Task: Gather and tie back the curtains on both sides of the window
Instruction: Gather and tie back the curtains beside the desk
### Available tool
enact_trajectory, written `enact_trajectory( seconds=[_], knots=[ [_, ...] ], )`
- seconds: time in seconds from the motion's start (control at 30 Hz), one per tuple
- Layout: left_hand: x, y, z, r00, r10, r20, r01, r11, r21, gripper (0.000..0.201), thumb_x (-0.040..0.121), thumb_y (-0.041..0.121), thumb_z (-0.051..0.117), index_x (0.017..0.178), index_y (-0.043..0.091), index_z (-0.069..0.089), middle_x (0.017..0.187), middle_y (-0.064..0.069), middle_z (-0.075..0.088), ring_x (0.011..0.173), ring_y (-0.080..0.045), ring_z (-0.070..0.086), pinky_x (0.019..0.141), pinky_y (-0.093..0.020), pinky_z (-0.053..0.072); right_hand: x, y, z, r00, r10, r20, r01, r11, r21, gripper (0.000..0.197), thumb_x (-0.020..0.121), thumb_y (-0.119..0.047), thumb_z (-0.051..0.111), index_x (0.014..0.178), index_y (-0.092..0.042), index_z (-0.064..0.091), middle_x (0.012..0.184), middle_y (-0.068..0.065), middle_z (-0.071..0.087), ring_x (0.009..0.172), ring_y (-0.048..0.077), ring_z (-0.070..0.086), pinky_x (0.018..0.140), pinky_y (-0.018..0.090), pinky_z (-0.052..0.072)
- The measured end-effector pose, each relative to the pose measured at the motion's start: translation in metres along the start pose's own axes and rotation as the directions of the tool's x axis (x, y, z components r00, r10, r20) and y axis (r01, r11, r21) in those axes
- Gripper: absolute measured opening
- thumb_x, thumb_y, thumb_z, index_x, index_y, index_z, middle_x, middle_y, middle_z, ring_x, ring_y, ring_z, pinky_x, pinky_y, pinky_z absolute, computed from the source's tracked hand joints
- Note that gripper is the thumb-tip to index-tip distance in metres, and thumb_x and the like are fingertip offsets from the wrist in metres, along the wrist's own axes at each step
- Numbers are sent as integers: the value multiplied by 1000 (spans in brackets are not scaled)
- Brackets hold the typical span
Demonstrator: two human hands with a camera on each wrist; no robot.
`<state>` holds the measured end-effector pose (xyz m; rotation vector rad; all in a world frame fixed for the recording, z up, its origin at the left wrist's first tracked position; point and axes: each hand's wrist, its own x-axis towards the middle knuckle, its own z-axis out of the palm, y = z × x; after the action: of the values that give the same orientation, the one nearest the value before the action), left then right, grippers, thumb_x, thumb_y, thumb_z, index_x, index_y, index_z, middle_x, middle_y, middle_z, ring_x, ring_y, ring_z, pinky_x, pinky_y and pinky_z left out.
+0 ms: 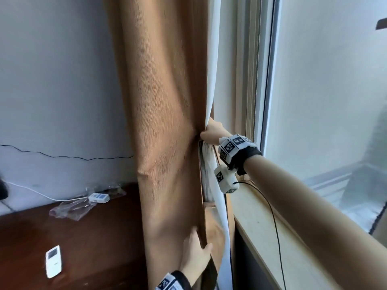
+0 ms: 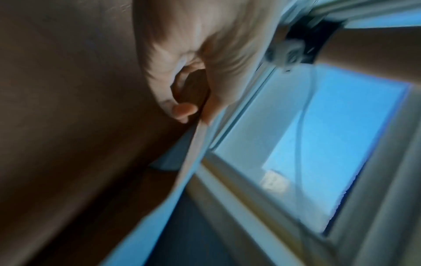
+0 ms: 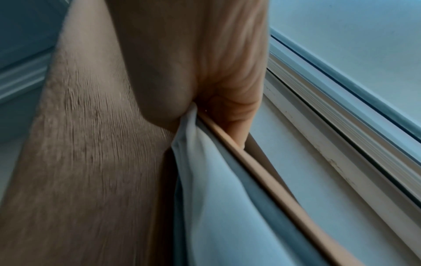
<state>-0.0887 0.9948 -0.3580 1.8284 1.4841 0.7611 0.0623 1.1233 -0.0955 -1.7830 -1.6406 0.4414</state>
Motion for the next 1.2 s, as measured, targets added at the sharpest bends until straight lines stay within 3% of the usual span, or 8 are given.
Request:
enact_trajectory(
  seconds=[0.07, 0.13, 0.37, 0.5, 0.6, 0.73, 1.0, 1.2],
  knots=[
    [4, -8, 4, 999, -43, -3, 44, 997, 67, 11, 81, 15, 62, 83, 22, 54, 78, 2, 62, 75, -16, 58, 87, -35, 48, -3, 1, -2, 1000, -2, -7, 2, 1000, 0, 44, 83, -9, 48, 126, -6, 43, 112, 13, 56, 93, 26, 57, 75, 32, 48],
    [6, -13, 1, 999, -28, -32, 30, 995, 92, 21, 79, 14, 58, 62, 21, 47, 55, 4, 54, 59, -16, 52, 68, -39, 45, -6, 1, -3, 1000, 2, -11, -2, 1000, 3, 43, 82, -8, 47, 125, -5, 44, 112, 13, 56, 93, 26, 56, 75, 32, 46],
    [-15, -10, -48, 999, -35, -8, 31, 957, -290, 31, 72, 15, 54, 48, 21, 34, 47, 5, 28, 49, -13, 27, 50, -25, 22, -12, -1, -7, 999, 14, -34, -14, 1000, -10, 49, 81, -8, 47, 130, -6, 42, 116, 14, 57, 96, 28, 58, 85, 37, 52],
    [-23, -6, -108, 992, 48, -114, -99, 858, -504, 24, 65, 24, 48, 57, 1, 45, 58, -8, 36, 58, -22, 28, 54, -31, 18, -14, -5, -5, 998, 35, -54, -37, 999, -31, 42, 85, -9, 47, 126, -2, 41, 119, 17, 53, 102, 31, 57, 85, 38, 51],
    [-19, -5, -127, 996, 16, -89, -67, 788, -612, 38, 84, 34, 54, 77, -3, 65, 76, -17, 67, 72, -31, 61, 68, -37, 49, -13, -7, -2, 998, 29, -48, -30, 999, -27, 41, 88, -10, 47, 127, -1, 39, 122, 16, 50, 105, 31, 56, 80, 35, 48],
    [2, -6, -99, 994, -94, -53, 87, 989, -119, 71, 55, 66, 79, 99, 17, 55, 99, 0, 65, 94, -20, 63, 80, -34, 51, -13, -7, -1, 999, 28, -39, -28, 1000, -10, 41, 89, -11, 47, 128, -2, 38, 122, 16, 51, 105, 31, 57, 87, 38, 51],
    [55, 36, -26, 928, -153, -341, 160, 987, -6, 43, 77, 45, 64, 98, 13, 43, 101, -15, 64, 95, -37, 62, 76, -41, 51, -14, -7, -2, 1000, 23, -10, -22, 1000, 11, 42, 88, -10, 48, 129, -3, 38, 118, 15, 53, 102, 28, 57, 84, 36, 52],
    [81, 12, -14, 950, -150, -272, 187, 976, 115, 54, 70, 34, 70, 112, 10, 47, 100, -19, 64, 97, -39, 63, 75, -39, 49, -13, -7, 0, 999, 23, -22, -22, 999, 40, 40, 87, -9, 47, 126, -4, 40, 115, 14, 53, 97, 27, 59, 79, 34, 53]
  ],
)
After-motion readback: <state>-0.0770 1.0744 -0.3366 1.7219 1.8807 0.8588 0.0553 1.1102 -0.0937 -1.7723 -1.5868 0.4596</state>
